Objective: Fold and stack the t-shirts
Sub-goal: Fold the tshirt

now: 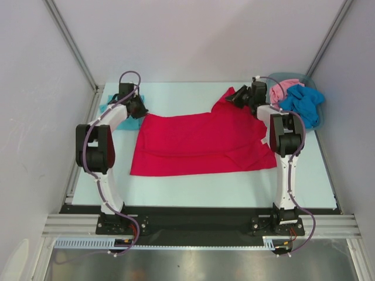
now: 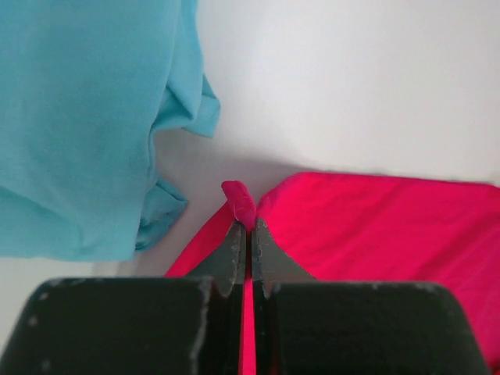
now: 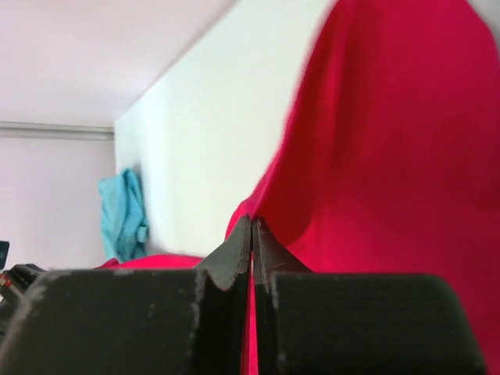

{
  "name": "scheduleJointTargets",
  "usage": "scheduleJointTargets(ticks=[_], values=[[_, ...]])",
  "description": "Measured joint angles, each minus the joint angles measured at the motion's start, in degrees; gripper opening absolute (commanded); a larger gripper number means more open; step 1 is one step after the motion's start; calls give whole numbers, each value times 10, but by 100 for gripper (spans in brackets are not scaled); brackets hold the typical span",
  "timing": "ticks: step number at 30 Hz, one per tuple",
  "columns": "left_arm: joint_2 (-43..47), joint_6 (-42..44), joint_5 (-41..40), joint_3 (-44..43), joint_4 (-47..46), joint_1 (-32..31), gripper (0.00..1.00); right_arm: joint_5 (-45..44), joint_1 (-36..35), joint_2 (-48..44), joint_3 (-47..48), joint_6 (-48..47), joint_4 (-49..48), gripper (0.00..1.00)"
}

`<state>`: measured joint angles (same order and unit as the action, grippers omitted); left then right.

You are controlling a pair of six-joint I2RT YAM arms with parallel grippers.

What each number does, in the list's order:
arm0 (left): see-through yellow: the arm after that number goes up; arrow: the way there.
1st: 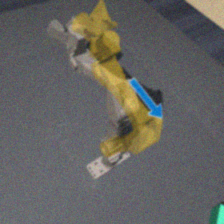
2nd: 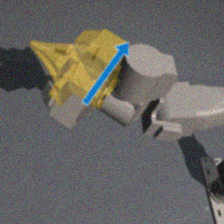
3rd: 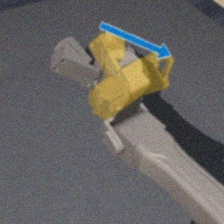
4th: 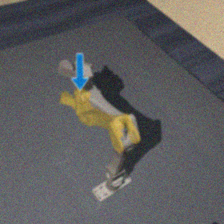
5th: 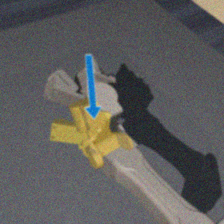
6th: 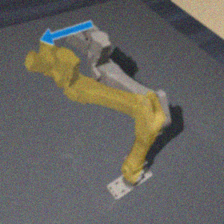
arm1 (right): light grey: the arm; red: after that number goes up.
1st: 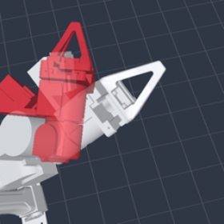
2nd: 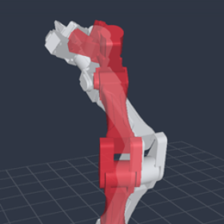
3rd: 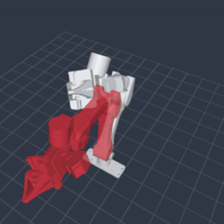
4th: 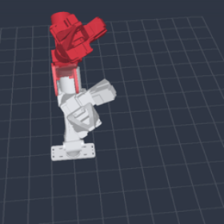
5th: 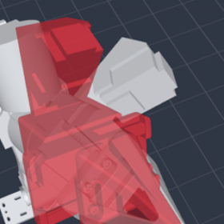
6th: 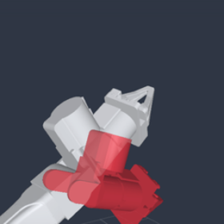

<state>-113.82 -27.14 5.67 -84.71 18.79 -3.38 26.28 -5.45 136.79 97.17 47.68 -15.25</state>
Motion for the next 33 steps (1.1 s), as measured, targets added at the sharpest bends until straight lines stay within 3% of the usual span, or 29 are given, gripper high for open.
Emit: scheduleJointTargets(ticks=[9, 23, 33], values=[[67, -12, -8, 16, -3, -1, 0, -16, 6, -134, -96, -14, -27, 0], [219, -14, -59, 155, 11, -3, 0, -62, -5, -391, -383, -14, -65, 0], [299, -30, -59, 259, 11, -4, 0, -96, -16, -573, -526, -33, -53, 0]])
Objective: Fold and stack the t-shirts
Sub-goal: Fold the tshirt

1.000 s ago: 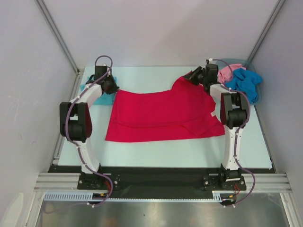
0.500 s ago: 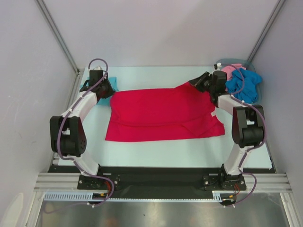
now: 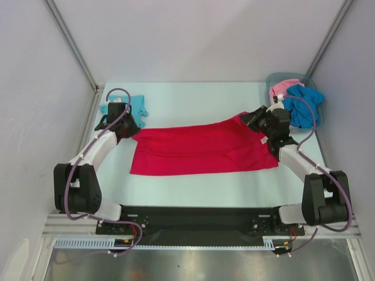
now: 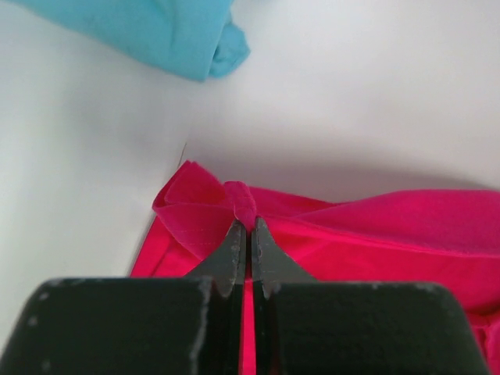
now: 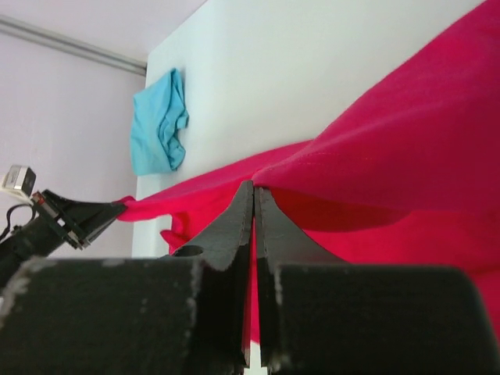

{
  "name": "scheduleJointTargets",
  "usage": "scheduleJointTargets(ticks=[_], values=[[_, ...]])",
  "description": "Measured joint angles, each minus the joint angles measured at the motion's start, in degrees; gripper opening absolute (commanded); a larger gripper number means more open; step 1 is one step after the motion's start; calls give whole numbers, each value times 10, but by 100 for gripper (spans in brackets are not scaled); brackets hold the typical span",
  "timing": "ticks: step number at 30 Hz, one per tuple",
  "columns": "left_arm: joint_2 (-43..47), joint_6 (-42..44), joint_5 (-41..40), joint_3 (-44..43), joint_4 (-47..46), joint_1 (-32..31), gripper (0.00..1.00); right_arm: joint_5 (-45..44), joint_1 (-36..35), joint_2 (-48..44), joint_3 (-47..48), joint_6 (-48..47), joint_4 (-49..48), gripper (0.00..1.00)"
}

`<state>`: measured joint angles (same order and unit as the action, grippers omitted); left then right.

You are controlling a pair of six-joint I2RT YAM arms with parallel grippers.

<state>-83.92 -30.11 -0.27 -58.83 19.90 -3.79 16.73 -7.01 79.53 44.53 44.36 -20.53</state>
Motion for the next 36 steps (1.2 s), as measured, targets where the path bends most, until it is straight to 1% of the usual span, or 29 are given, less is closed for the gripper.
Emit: scheduleJointTargets(ticks=[4, 7, 11, 13, 19, 26, 36], values=[[6, -10, 0, 30, 2, -2, 0, -3, 1, -48, -66, -9, -3, 0], [6, -16, 0, 44, 7, -2, 0, -8, 1, -75, -137, -9, -7, 0], [6, -23, 0, 47, 10, -3, 0, -18, 1, -117, -219, -7, 6, 0], [6, -25, -1, 47, 10, -3, 0, -25, 1, -136, -238, -6, 16, 0], [12, -30, -1, 56, 8, -3, 0, -35, 14, -170, -242, -10, 26, 0], [48, -46, -4, 98, 12, -5, 0, -38, 32, -147, -234, -9, 22, 0], [63, -73, 0, 132, 20, -9, 0, -42, 34, -145, -234, -2, 21, 0]])
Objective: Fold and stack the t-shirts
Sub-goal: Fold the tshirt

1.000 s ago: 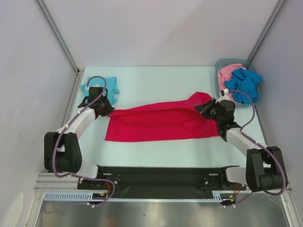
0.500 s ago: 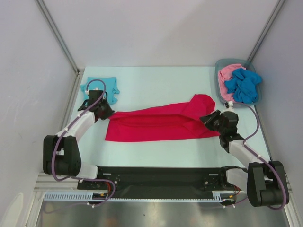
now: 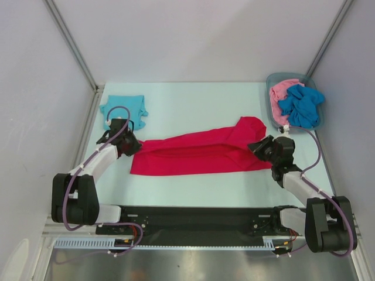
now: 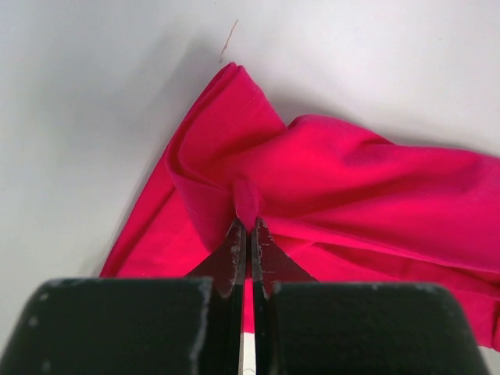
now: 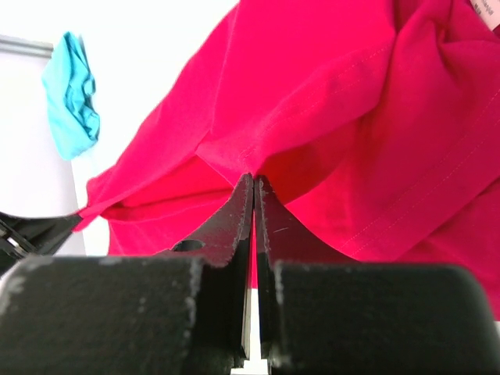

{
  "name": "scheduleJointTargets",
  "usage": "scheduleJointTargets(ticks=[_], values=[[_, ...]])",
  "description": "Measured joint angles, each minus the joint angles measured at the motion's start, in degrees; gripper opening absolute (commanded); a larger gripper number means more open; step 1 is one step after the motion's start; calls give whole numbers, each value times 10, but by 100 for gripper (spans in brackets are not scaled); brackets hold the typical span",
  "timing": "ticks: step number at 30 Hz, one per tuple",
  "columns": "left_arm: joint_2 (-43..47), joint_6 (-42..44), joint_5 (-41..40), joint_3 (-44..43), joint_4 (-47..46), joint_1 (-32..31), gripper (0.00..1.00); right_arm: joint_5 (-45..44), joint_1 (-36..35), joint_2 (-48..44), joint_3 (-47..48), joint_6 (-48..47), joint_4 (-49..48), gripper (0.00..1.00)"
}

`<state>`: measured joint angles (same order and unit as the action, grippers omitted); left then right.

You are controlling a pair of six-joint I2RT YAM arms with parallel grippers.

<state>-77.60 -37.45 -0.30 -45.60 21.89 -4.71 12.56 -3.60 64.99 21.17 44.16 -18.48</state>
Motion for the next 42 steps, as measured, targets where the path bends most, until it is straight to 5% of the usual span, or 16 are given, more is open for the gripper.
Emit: scheduleJointTargets(ticks=[1, 4, 5, 7, 8, 10, 24, 29, 35, 42], values=[[2, -1, 0, 2, 1, 0, 0, -2, 0, -4, 0, 2, 2, 0], [10, -4, 1, 7, 2, -1, 21, -14, 0, -30, -1, 8, 12, 4], [11, -5, 3, 8, 3, -1, 40, -18, 0, -37, -1, 9, 15, 10], [11, -8, 6, 9, 5, -1, 57, -25, 1, -47, -1, 12, 17, 31], [11, -9, 7, 9, 6, -1, 75, -28, 1, -50, -1, 14, 18, 35], [11, -11, 8, 9, 7, -1, 88, -33, 1, -51, -1, 13, 24, 46], [12, -16, 11, 3, 14, -2, 95, -98, 0, -104, 12, 17, 118, 47], [8, -17, 22, -26, 13, -26, 95, -127, 0, -75, 83, 21, 154, 47], [-118, 13, 63, -162, 6, -126, 96, -143, -21, -39, 131, 38, 172, 47], [-293, 80, 100, -377, 33, -205, 96, -182, -35, -127, 115, 45, 250, 47]])
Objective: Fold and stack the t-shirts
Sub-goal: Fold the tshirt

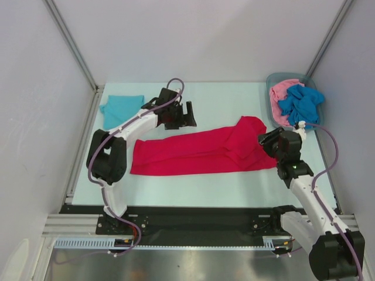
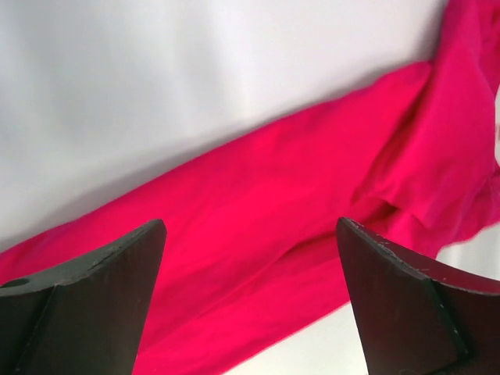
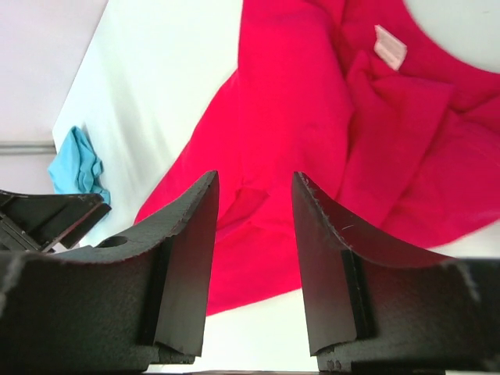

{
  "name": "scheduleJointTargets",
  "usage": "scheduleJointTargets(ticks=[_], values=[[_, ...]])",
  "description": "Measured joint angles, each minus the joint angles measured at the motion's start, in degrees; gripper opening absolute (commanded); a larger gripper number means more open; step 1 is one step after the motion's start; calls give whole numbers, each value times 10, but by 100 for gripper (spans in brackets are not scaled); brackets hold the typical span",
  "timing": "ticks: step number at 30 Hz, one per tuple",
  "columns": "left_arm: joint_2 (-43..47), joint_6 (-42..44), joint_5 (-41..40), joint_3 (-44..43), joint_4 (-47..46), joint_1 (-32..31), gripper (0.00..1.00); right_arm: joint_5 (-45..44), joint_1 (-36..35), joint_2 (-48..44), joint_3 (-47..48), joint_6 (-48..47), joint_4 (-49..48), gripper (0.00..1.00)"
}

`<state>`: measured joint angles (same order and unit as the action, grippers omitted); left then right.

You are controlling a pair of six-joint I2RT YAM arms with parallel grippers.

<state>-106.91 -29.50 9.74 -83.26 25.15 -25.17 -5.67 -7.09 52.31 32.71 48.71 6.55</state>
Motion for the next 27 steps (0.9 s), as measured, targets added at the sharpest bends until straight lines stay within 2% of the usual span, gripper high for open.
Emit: scheduleJointTargets(ticks=[8, 14, 23, 27], values=[[-90, 45, 59, -96, 31, -29, 97, -40, 0, -39, -13, 13, 65, 47], [-186, 77, 118, -223, 50, -67, 97, -45, 1, -39, -53, 36, 83, 48], [-188, 86, 167, -190, 46, -87, 98, -14, 43, -59, -95, 100, 136, 47], [-219, 86, 197, -246, 47, -86, 98, -24, 29, -109, -95, 129, 181, 47]])
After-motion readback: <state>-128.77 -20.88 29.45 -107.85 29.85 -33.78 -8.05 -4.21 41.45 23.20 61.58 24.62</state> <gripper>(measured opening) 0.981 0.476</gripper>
